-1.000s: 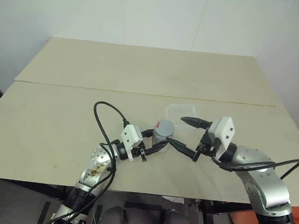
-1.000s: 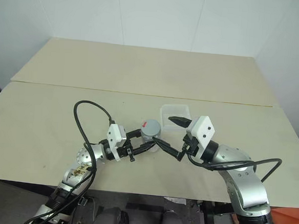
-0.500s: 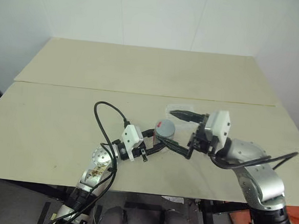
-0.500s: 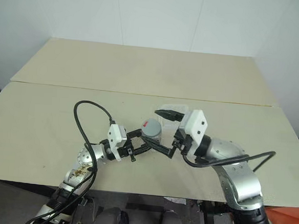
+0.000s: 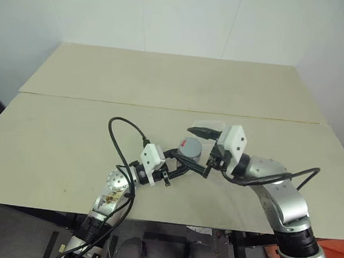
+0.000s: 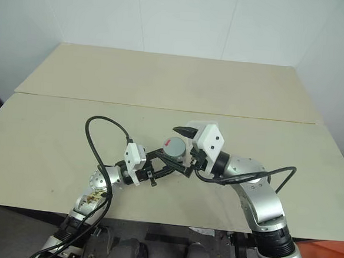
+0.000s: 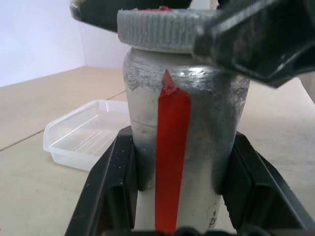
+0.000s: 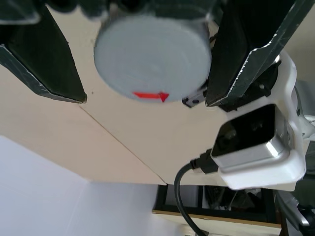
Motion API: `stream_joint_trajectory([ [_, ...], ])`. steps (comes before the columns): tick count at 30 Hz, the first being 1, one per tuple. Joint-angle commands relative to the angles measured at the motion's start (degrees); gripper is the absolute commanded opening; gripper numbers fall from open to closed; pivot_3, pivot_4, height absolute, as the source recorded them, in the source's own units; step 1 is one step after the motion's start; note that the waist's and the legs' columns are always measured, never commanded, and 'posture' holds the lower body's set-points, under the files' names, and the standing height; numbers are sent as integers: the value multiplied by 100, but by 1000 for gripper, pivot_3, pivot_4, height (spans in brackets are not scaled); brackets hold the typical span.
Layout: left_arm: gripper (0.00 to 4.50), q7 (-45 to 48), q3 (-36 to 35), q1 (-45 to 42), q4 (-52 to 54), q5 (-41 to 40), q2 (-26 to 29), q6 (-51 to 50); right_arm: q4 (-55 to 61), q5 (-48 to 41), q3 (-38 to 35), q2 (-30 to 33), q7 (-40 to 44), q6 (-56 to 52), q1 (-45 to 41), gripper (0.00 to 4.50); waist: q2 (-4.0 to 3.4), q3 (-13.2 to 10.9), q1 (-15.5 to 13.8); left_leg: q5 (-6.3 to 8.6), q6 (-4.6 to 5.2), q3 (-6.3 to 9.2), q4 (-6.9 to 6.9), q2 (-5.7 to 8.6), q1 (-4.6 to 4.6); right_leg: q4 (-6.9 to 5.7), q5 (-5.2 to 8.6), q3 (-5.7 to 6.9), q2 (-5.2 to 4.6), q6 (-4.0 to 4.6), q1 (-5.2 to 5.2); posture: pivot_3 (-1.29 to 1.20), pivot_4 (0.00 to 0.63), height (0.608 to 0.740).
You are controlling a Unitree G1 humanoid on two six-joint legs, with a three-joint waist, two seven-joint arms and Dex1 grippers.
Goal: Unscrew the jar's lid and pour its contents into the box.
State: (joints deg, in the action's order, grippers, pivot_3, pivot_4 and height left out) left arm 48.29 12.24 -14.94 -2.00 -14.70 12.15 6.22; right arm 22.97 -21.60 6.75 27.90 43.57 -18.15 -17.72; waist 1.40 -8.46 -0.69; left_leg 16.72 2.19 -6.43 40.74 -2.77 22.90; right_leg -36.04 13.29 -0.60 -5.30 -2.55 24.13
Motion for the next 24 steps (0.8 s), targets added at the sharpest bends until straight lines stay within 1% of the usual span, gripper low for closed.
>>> stream_joint_trajectory([
  [1,1929,3,-24,-8,134,-26,-13,141,352,-173,-362,100,34,143,135,4486,0,0,4,0,0,-1,0,0,0,0,0,-1,0,0,0,0,150,740],
  [12,1929,83,-19,-73,31,-40,-9,172,534,-329,-851,380,135,252,695,4486,0,0,2,1,1,1,0,0,-2,0,0,-2,0,-1,-1,0,150,740],
  [17,1929,115,-24,-73,22,-41,3,180,538,-320,-945,447,198,313,818,4486,0,0,4,1,1,1,0,0,-2,0,0,-2,1,-1,-1,0,150,740],
  [24,1929,140,-32,-72,26,-36,8,186,711,-537,-984,526,456,342,941,4486,0,0,3,1,1,2,0,0,-2,1,0,-3,1,-1,-2,0,150,740],
])
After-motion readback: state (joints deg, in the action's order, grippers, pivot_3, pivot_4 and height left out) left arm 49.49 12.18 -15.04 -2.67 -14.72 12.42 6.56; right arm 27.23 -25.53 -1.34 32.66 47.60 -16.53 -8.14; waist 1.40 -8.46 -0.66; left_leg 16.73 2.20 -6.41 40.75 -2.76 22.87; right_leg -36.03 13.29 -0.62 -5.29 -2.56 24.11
